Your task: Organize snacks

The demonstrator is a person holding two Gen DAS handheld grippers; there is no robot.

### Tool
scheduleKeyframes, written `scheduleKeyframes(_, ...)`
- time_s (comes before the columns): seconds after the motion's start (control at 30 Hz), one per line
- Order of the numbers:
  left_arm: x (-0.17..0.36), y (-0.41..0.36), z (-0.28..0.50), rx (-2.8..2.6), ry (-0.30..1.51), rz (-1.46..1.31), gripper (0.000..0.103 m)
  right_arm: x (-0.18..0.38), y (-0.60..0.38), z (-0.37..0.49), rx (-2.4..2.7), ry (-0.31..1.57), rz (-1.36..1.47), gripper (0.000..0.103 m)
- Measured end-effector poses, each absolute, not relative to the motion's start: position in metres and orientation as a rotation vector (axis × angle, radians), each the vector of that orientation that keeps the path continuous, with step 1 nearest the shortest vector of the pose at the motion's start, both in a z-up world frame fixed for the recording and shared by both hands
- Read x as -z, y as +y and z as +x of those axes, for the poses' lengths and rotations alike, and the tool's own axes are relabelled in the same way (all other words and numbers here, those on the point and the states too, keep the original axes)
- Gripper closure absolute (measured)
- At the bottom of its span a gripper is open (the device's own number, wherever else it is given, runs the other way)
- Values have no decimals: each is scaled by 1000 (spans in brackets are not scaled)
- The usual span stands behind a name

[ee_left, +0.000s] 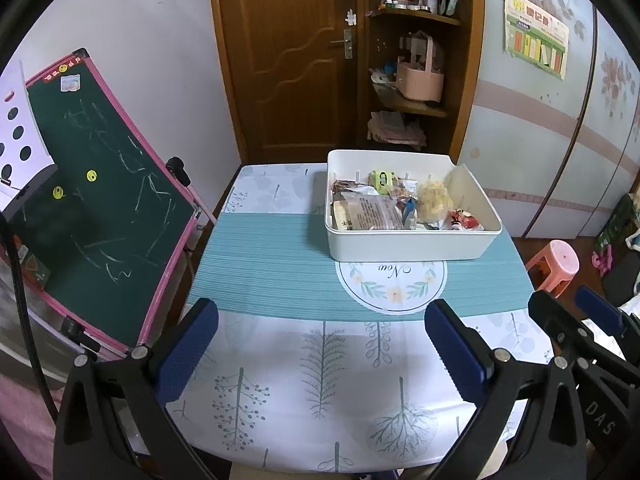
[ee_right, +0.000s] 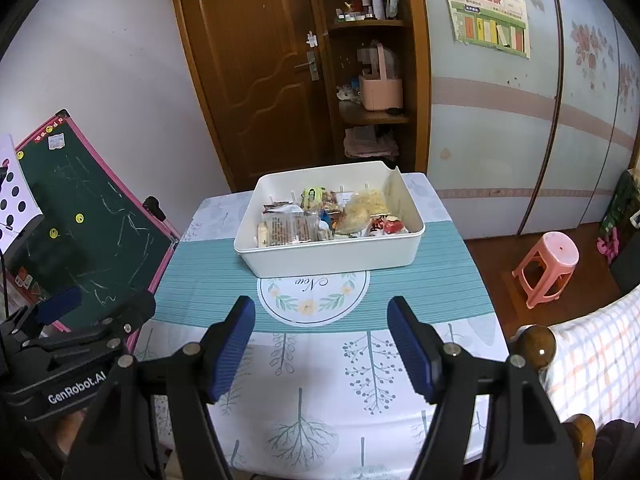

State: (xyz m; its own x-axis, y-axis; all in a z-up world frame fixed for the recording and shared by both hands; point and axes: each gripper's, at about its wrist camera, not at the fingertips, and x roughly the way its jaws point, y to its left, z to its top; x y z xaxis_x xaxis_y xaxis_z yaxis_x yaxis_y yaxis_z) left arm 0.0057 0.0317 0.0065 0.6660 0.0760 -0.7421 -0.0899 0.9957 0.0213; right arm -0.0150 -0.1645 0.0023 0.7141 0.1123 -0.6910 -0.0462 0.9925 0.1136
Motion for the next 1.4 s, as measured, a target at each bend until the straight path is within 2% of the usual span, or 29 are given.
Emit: scheduleKeyframes(1.4,-2,29,8,-76,886,-9,0,8,-155,-12,-82,793,112,34)
